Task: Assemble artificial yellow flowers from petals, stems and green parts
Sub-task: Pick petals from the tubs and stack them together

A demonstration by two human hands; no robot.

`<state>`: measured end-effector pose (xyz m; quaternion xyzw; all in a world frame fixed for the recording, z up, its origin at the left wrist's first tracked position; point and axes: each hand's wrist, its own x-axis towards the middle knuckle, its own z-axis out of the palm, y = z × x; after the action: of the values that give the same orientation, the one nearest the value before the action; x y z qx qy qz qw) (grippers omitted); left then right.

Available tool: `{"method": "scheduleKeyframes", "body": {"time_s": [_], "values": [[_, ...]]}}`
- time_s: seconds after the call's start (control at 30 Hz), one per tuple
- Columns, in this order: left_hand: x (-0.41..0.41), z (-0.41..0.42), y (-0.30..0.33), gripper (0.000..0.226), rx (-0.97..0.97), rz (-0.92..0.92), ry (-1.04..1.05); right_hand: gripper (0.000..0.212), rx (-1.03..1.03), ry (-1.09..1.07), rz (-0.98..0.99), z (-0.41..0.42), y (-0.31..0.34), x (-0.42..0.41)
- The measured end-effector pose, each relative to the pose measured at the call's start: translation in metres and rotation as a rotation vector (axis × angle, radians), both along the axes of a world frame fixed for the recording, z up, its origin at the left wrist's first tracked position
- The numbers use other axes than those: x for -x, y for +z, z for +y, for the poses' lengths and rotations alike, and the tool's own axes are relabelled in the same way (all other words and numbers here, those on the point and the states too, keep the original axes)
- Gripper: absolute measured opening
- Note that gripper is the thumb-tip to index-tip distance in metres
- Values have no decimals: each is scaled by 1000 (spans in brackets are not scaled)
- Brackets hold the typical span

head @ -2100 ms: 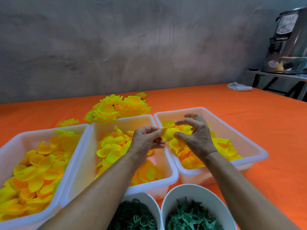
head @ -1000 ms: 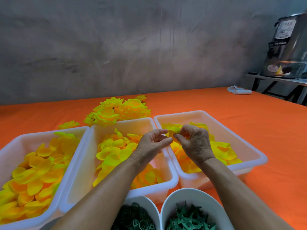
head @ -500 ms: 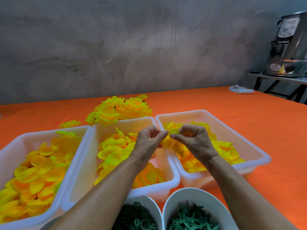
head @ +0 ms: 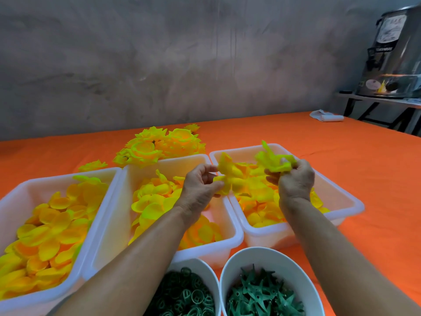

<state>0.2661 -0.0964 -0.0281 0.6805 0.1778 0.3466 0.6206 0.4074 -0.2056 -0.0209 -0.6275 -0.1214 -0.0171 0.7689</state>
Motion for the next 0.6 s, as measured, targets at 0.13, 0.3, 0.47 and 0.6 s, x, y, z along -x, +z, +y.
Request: {"method": "scheduleKeyframes", "body": {"time_s": [0.13, 0.3, 0.47, 0.6], "values": [[1, 1, 0, 27, 11, -11, 2, 8, 29, -112, 70, -5, -6, -12], [1, 1, 0, 27, 28, -24, 32, 14, 100, -51, -47, 0, -4, 1], [0, 3, 2, 28, 77, -64, 107, 20, 190, -33, -137, -2, -1, 5], [1, 4, 3, 22, 145, -115, 110, 8, 408, -13, -222, -1, -1, 11]]}}
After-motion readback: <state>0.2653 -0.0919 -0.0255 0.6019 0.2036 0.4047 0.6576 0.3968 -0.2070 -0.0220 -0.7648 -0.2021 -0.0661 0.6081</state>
